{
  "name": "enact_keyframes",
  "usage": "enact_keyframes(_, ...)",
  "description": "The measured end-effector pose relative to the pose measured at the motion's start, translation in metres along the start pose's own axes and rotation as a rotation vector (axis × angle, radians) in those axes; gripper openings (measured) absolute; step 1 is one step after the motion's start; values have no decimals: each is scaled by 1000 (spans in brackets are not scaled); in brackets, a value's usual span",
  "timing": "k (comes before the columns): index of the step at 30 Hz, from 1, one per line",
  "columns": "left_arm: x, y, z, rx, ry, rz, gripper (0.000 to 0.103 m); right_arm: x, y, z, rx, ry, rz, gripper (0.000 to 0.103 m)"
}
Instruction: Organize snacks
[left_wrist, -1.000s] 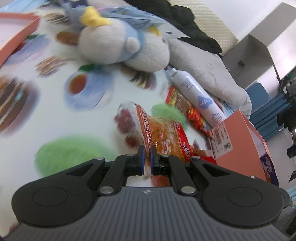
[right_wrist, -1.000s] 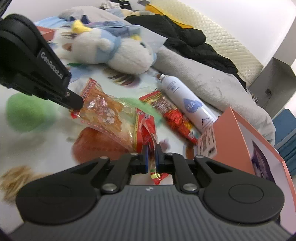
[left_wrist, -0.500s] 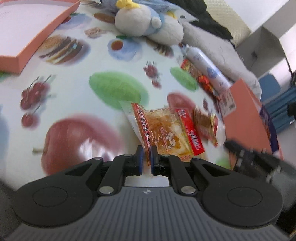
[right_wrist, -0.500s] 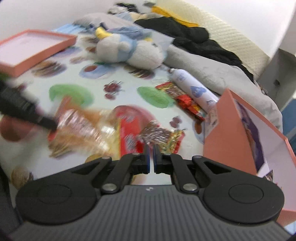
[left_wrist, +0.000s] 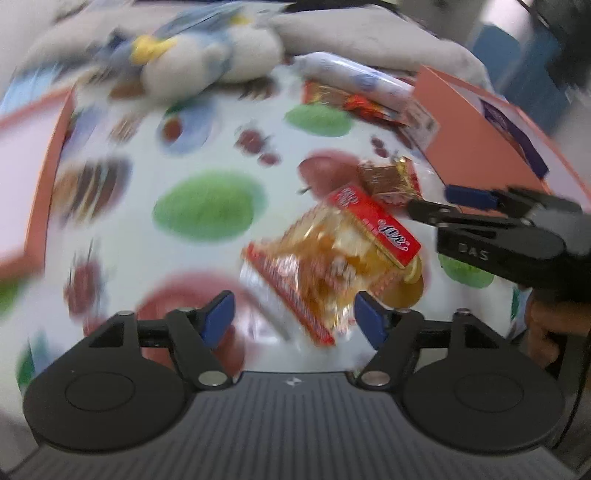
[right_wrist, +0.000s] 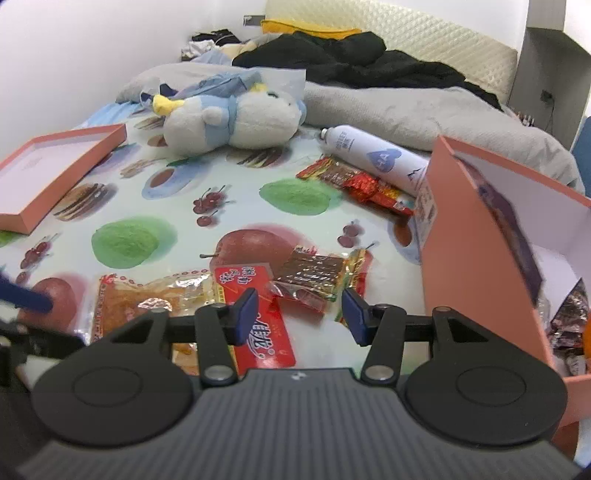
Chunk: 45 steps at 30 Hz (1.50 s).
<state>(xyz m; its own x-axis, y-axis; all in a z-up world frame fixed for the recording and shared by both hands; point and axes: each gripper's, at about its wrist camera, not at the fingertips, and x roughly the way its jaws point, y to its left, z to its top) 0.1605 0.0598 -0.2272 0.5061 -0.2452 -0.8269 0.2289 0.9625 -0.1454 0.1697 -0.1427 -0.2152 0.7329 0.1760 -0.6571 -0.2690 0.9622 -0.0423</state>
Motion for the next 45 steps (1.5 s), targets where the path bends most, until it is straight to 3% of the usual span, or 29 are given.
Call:
enact_keyframes(3, 12, -5, 14, 124, 21, 11, 82, 6, 1, 3, 5, 8, 5, 52)
enact_keyframes(9, 33, -13, 32, 281, 21, -18, 90, 21, -4, 11, 23, 28, 5, 53)
enact_keyframes(11, 38, -18, 34, 334, 20, -40, 91, 30, -6, 14, 33, 35, -3, 65)
enact_keyframes(12, 41, -20, 34, 360, 20, -49, 91, 34, -7, 15, 37, 33, -9, 77)
enact_keyframes(14, 48, -24, 33, 396, 23, -69, 91, 43, -7, 15, 41, 31, -13, 82)
enact_keyframes(18, 62, -25, 30, 413, 51, -110, 91, 60, -8, 15, 43, 63, -6, 82)
enact_keyframes(21, 72, -27, 25, 445, 73, -84, 91, 69, -11, 12, 60, 84, 1, 82)
enact_keyframes(27, 78, -23, 26, 404, 96, -98, 91, 75, -14, 4, 97, 89, 23, 83)
enact_keyframes(31, 78, -25, 26, 414, 103, -103, 88, 75, -13, 8, 92, 98, 40, 63)
enact_keyframes(34, 78, -28, 25, 411, 109, -107, 84, 73, -9, 10, 76, 99, 40, 58)
enact_keyframes(37, 77, -29, 23, 400, 102, -100, 77, 68, -6, 11, 50, 102, 36, 56)
enact_keyframes(39, 74, -28, 24, 376, 100, -90, 66, 64, -8, 11, 55, 102, 45, 55)
enact_keyframes(45, 67, -29, 18, 340, 83, -66, 51, 48, -11, 10, 71, 99, 65, 54)
